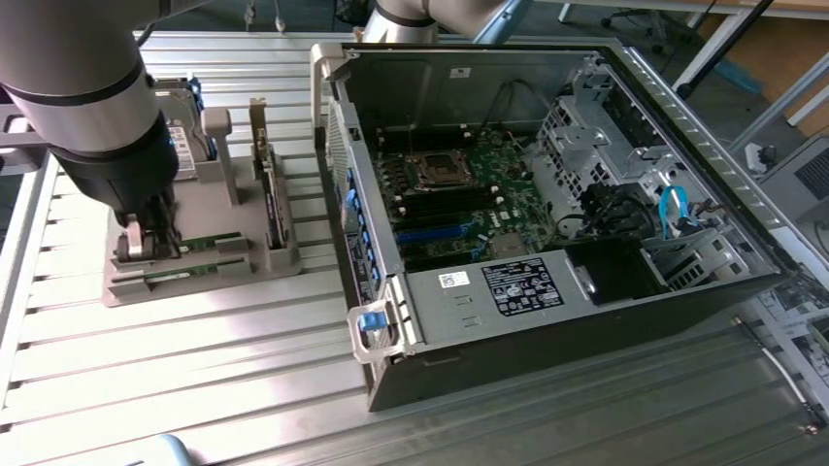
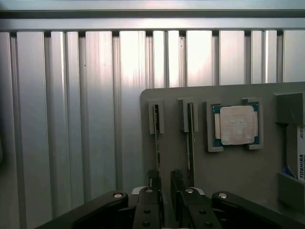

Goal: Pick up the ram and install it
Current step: 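Pick up the ram and move it above insertion slot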

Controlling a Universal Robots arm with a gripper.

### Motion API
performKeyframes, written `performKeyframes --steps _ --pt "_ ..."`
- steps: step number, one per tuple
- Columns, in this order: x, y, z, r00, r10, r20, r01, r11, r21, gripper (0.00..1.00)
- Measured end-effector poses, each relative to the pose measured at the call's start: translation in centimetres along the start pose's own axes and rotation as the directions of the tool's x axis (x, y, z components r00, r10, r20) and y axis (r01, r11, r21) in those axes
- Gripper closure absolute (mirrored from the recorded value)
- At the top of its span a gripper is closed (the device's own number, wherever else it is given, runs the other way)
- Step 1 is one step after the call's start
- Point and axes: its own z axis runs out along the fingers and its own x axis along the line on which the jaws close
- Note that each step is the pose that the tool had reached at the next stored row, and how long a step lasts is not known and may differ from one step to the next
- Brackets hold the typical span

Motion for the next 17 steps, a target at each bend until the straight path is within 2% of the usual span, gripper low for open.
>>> performKeyframes --steps 17 --pt "0.1 -0.02 1.47 1.0 0.0 0.0 0.0 1.0 0.0001 0.76"
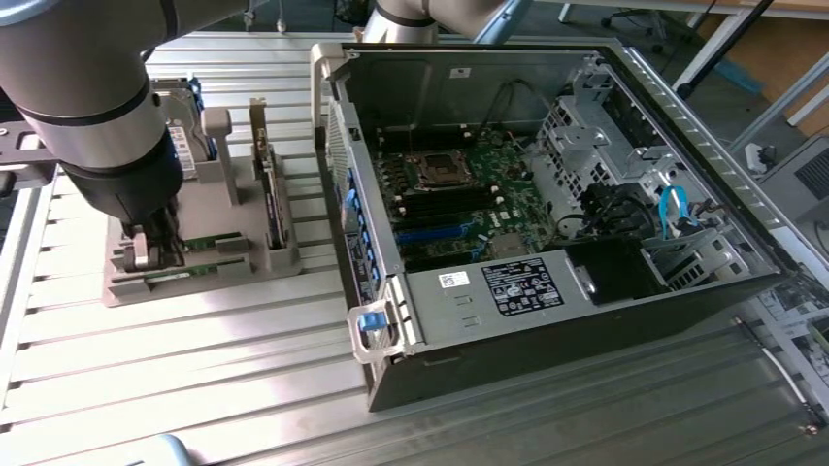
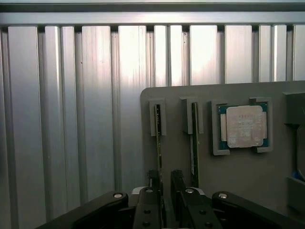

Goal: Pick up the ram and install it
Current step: 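Pick up the ram and move it above insertion slot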

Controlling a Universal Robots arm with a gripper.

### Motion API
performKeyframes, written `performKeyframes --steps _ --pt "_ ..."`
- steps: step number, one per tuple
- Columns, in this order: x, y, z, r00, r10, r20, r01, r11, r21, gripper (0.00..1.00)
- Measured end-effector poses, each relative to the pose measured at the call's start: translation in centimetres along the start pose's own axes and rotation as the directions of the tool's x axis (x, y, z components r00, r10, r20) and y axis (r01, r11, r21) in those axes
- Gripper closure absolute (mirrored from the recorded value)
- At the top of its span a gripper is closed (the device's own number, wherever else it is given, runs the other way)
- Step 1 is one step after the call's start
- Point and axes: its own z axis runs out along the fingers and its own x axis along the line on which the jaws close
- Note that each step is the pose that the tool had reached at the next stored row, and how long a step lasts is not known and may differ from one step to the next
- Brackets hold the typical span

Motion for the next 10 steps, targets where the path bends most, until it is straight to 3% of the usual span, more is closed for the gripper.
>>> performKeyframes --steps 10 --pt "0.05 0.0 0.61 1.0 0.0 -0.0002 0.0 1.0 -0.0003 0.76"
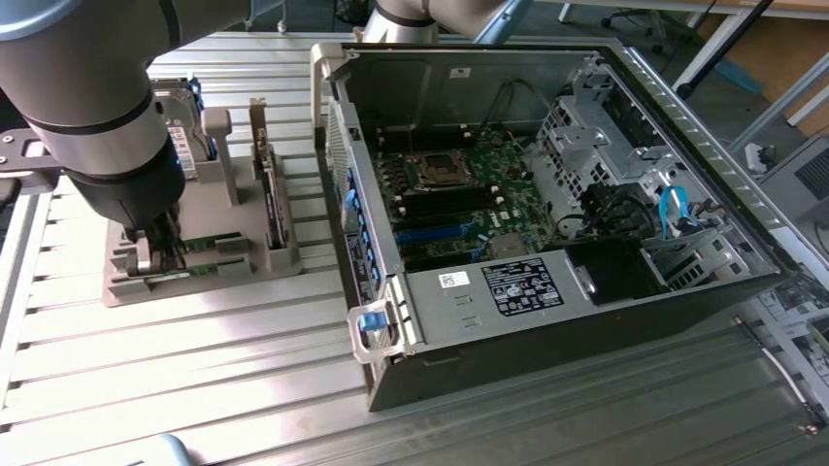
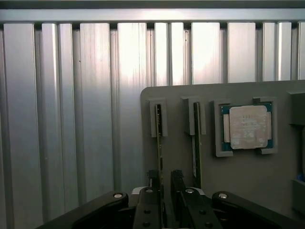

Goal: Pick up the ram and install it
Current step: 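Pick up the ram and move it above insertion slot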

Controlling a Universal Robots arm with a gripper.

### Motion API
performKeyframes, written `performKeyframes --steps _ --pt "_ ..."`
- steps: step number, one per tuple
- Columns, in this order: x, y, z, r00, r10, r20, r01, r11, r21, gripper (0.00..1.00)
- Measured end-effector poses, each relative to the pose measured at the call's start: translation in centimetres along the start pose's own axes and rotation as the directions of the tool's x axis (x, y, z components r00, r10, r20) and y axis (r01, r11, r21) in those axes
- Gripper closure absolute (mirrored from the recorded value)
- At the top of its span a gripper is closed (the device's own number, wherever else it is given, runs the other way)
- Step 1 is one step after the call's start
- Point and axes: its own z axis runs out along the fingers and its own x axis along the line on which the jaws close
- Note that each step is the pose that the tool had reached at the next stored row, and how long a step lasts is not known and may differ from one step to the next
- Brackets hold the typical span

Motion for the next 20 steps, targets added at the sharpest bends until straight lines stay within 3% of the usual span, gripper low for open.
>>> performKeyframes --steps 20 --pt "0.0 0.0 0.02 0.9992 -0.04 -0.0016 0.04 0.9992 -0.0009 0.76"
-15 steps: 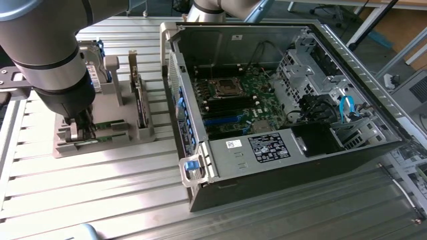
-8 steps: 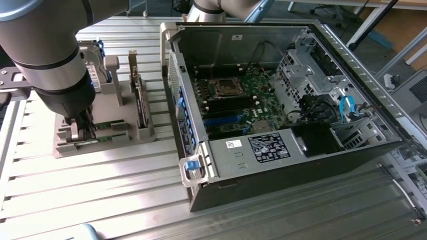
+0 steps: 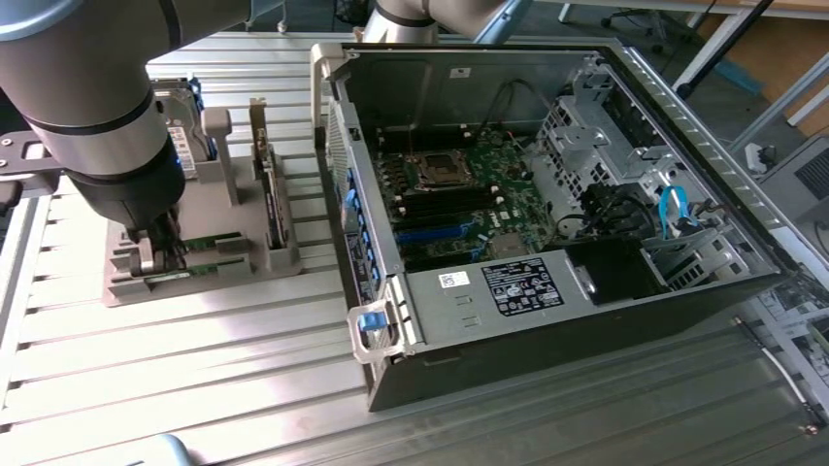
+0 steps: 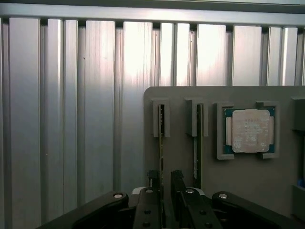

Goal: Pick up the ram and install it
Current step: 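Pick up the ram and move it above insertion slot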

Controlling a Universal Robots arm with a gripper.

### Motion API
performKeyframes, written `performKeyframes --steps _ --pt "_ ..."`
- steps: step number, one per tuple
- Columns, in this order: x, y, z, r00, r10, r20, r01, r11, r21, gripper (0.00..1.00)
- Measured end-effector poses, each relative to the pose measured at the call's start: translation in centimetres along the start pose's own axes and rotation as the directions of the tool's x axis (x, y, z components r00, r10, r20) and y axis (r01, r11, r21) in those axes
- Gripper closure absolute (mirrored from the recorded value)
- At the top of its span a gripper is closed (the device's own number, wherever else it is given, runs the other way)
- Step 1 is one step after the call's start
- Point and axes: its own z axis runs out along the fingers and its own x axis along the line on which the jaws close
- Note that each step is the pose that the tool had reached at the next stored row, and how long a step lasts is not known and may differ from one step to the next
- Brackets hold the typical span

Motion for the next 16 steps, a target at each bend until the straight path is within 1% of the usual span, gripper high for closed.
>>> performKeyframes --steps 7,12,16 --pt "0.03 -0.03 0.0 1.0 0.001 0.0 -0.001 1.0 0.0001 0.76" --pt "0.11 -0.1 0.01 0.9998 0.02 0.0003 -0.02 0.9998 0.0005 0.76" --pt "0.12 -0.12 0.02 0.9998 0.019 0.0004 -0.019 0.9998 0.0007 0.76"
